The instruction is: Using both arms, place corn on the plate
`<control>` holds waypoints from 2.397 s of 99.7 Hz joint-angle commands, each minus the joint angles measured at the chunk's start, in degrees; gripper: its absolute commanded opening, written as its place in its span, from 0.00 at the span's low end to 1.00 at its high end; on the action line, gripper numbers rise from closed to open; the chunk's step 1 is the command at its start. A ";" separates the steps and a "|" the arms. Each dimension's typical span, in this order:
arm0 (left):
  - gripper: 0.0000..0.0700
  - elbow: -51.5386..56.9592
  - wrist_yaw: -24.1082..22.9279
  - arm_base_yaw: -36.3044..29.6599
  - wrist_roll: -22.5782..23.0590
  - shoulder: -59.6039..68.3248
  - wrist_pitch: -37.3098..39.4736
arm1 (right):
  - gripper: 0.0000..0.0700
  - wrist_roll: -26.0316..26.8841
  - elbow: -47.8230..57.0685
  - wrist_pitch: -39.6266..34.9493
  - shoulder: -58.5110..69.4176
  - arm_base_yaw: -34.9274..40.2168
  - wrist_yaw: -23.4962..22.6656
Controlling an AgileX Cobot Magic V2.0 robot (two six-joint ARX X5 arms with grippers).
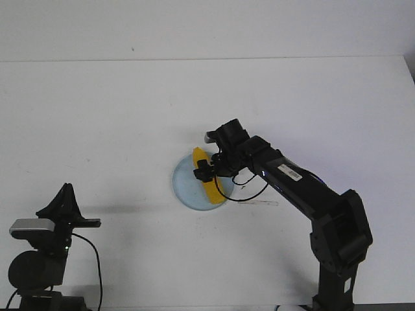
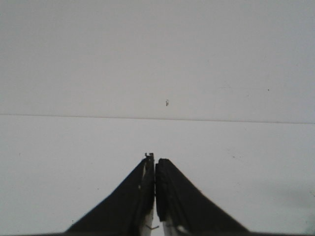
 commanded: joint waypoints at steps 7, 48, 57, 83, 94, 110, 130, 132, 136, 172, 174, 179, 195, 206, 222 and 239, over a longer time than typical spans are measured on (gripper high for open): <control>0.00 0.11 0.11 0.07 0.07 -0.07 0.68 | 0.42 0.87 0.81 0.39 1.38 0.87 -0.13; 0.00 0.11 0.09 0.07 0.07 -0.07 0.68 | 0.61 0.42 0.85 0.24 1.36 1.22 -0.02; 0.00 0.11 0.11 0.07 0.07 -0.07 0.68 | 0.61 0.68 1.38 0.15 1.01 1.16 -0.02; 0.00 0.11 0.11 0.07 0.07 -0.04 0.68 | 0.61 -0.90 5.95 -0.46 -2.58 0.90 0.11; 0.00 0.11 0.09 0.07 0.07 -0.07 0.68 | 0.61 -3.06 6.60 -0.44 -4.48 0.90 0.26; 0.00 0.11 0.11 0.07 0.07 -0.07 0.68 | 0.53 -7.89 6.58 -2.19 -6.95 0.90 8.81; 0.00 0.11 0.11 0.07 0.07 -0.04 0.68 | 0.20 -9.38 5.49 -3.10 -9.94 0.59 18.10; 0.00 0.11 0.09 0.07 0.07 -0.07 0.68 | 0.15 -9.75 5.20 -3.10 -10.51 0.44 18.45; 0.00 0.11 0.11 0.07 0.07 -0.04 0.68 | 0.04 -10.84 4.79 -3.08 -11.34 0.13 18.47; 0.00 0.11 0.11 0.07 0.07 -0.04 0.68 | 0.01 -17.22 -6.95 1.44 -23.71 -3.54 18.47; 0.00 0.11 0.11 0.07 0.07 -0.04 0.68 | 0.01 -17.25 -8.22 2.05 -24.68 -3.82 18.47; 0.00 0.11 0.09 0.07 0.07 -0.07 0.68 | 0.01 -17.25 -11.54 3.67 -27.06 -4.66 18.45; 0.00 0.11 0.11 0.07 0.07 -0.07 0.68 | 0.01 -17.14 -22.45 7.98 -35.56 -8.76 18.47; 0.00 0.11 0.11 0.07 0.07 -0.07 0.70 | 0.01 -16.04 -29.22 11.15 -42.29 -12.46 18.45; 0.00 0.11 0.09 0.07 0.07 -0.04 0.68 | 0.01 -14.08 -38.38 15.39 -52.52 -19.41 18.47; 0.00 0.11 0.09 0.07 0.07 -0.07 0.68 | 0.01 -15.12 -47.60 20.81 -63.49 -27.06 20.44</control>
